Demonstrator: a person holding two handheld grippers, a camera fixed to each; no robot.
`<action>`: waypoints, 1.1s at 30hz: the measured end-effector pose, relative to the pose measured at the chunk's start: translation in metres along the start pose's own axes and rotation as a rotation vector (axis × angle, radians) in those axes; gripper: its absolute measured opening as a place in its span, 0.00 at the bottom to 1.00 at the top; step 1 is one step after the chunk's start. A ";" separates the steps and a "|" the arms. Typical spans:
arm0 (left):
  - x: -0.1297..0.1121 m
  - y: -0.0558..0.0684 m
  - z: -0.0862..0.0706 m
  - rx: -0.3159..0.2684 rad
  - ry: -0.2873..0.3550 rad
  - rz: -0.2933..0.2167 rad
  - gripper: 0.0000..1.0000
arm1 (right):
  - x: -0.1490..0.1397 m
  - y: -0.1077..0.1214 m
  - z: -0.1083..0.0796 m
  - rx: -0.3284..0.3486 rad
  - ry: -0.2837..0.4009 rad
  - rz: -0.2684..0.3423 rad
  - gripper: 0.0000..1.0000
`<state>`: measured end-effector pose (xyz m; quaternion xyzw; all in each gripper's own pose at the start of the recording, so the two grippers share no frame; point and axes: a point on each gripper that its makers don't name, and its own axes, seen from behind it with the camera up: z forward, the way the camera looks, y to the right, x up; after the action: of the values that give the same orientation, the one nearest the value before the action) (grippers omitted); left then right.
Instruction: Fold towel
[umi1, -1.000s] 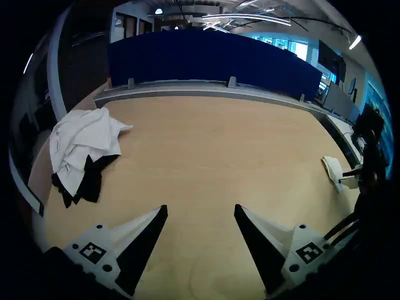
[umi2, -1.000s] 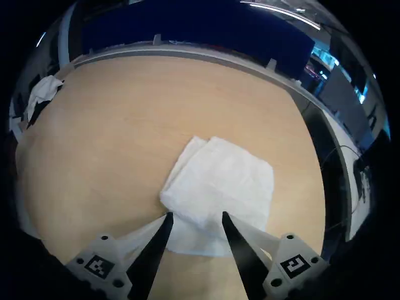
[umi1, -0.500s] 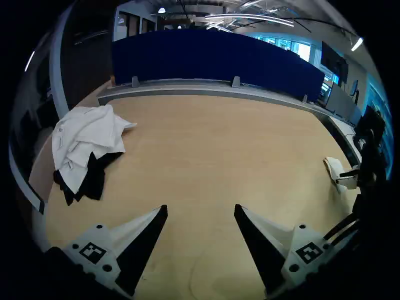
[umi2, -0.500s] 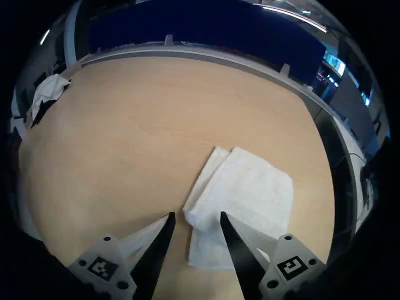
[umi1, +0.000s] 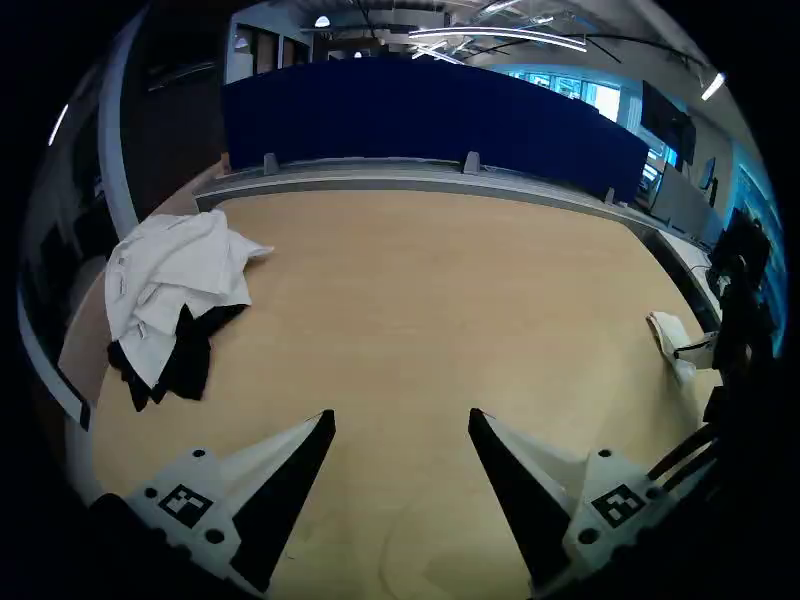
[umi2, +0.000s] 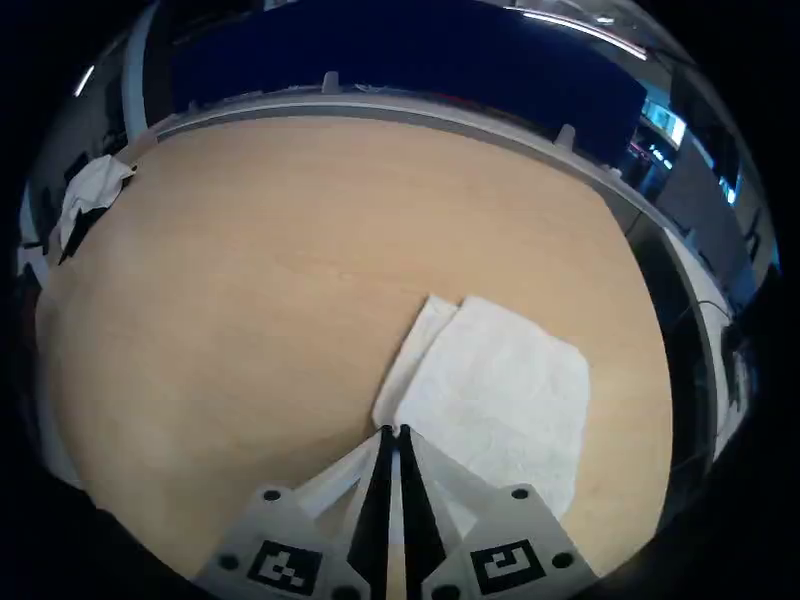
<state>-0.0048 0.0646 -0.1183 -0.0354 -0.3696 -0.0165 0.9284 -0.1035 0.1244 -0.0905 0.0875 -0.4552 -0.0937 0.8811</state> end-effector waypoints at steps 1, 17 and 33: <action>0.000 0.000 0.000 0.001 0.000 -0.001 0.99 | 0.001 0.000 0.000 0.003 0.003 0.003 0.04; 0.005 0.004 -0.004 -0.008 0.007 0.002 0.99 | 0.015 0.001 -0.022 0.007 0.059 -0.030 0.04; 0.004 0.005 -0.004 -0.010 0.008 0.006 1.00 | 0.003 -0.002 -0.032 0.018 0.054 -0.036 0.04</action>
<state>0.0016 0.0695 -0.1185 -0.0409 -0.3655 -0.0155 0.9298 -0.0755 0.1240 -0.1067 0.1059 -0.4304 -0.1030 0.8905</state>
